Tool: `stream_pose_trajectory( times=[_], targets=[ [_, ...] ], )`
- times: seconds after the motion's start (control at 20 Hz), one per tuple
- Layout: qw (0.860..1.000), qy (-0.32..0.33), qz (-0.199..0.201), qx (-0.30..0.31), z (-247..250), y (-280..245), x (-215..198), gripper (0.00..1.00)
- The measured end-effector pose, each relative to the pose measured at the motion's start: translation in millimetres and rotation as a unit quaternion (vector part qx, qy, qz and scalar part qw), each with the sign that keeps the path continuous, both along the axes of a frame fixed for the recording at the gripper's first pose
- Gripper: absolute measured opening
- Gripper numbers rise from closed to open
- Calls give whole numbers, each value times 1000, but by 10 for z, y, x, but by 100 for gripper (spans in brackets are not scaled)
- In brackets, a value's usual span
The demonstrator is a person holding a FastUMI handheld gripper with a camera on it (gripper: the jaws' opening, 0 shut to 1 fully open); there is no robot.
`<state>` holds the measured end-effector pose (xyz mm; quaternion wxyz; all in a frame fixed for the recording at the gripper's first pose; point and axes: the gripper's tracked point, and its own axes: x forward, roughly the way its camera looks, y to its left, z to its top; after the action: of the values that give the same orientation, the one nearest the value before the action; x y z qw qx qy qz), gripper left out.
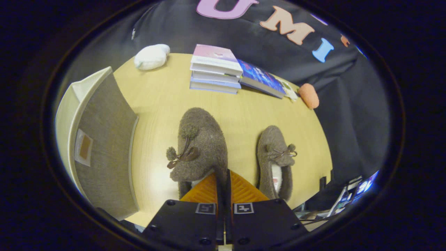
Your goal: Open the storage box then place both shoes into the box .Put the left shoe in first, then the right shoe, with the right side of both shoes facing outward in a uniform manner.
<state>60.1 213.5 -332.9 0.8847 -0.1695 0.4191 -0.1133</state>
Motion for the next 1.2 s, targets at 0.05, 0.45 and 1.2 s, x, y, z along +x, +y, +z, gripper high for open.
stream_pose_trajectory(
  times=[0.05, 0.45, 1.2],
  targets=[
    [1000, -10, 1, -13, 151, 49, -9, 5],
    [994, -97, -23, -52, 1392, 574, -133, 5],
    [996, -24, 21, 87, 872, 2411, -513, 5]
  ],
)
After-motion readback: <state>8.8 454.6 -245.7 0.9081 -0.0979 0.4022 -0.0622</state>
